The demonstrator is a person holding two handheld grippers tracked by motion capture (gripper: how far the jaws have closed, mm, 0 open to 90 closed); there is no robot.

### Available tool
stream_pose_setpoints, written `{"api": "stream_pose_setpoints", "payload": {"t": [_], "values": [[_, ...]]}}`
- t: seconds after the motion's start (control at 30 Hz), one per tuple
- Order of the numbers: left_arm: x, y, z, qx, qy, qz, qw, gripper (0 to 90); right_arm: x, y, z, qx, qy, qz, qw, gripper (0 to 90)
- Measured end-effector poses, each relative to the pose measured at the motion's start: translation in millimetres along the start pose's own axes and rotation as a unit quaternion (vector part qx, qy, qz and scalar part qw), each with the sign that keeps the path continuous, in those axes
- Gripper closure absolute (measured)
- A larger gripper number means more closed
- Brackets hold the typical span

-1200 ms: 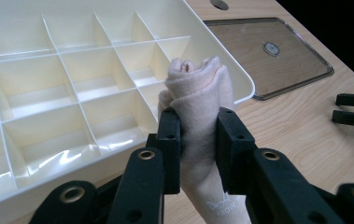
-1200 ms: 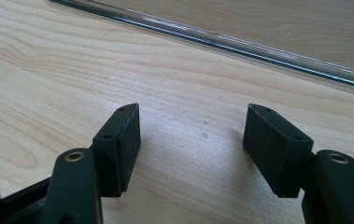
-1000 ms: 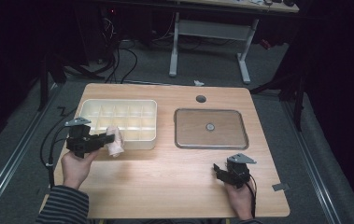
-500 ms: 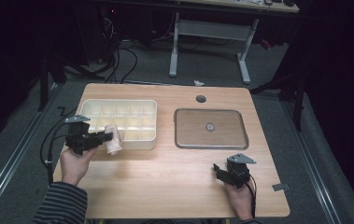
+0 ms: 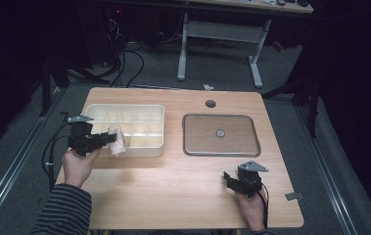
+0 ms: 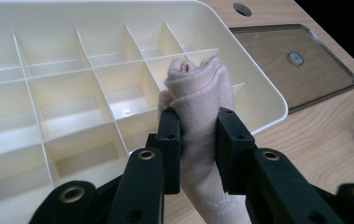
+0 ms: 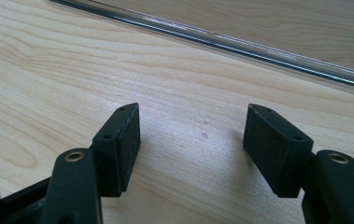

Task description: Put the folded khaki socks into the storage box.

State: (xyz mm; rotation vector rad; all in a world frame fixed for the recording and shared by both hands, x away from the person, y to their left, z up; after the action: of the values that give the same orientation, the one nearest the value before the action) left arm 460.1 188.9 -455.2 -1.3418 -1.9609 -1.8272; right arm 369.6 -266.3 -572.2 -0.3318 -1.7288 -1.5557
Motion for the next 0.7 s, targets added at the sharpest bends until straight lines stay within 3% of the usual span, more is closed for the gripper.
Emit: {"api": "stream_pose_setpoints", "payload": {"t": [0.27,0.47,0.7], "values": [[-9.8,9.2,0.2,0.0,-0.003,0.006,1.0,73.7,0.0,0.0,0.0,0.0,0.0,0.0,1.0,36.7],[-18.9,17.3,-6.8,-0.017,-0.002,0.014,0.9998,73.6,-0.1,0.0,0.2,0.001,0.0,0.0,1.0,36.8],[-30.2,23.9,0.3,0.002,-0.012,0.021,0.9997,73.7,-0.1,0.0,0.1,0.0,0.0,0.0,1.0,36.8]]}}
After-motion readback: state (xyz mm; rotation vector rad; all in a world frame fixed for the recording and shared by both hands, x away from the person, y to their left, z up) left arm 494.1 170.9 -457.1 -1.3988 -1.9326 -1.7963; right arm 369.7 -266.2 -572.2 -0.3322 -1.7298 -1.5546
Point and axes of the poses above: each handheld gripper's, and its own axes: x roughly backward along the jaws, y roughly out of its top, z roughly to its left, the point moved 6 cm from there along -x, roughly forward along the jaws, and after that the axes turned 5 degrees about y, right-handed, at the moved point
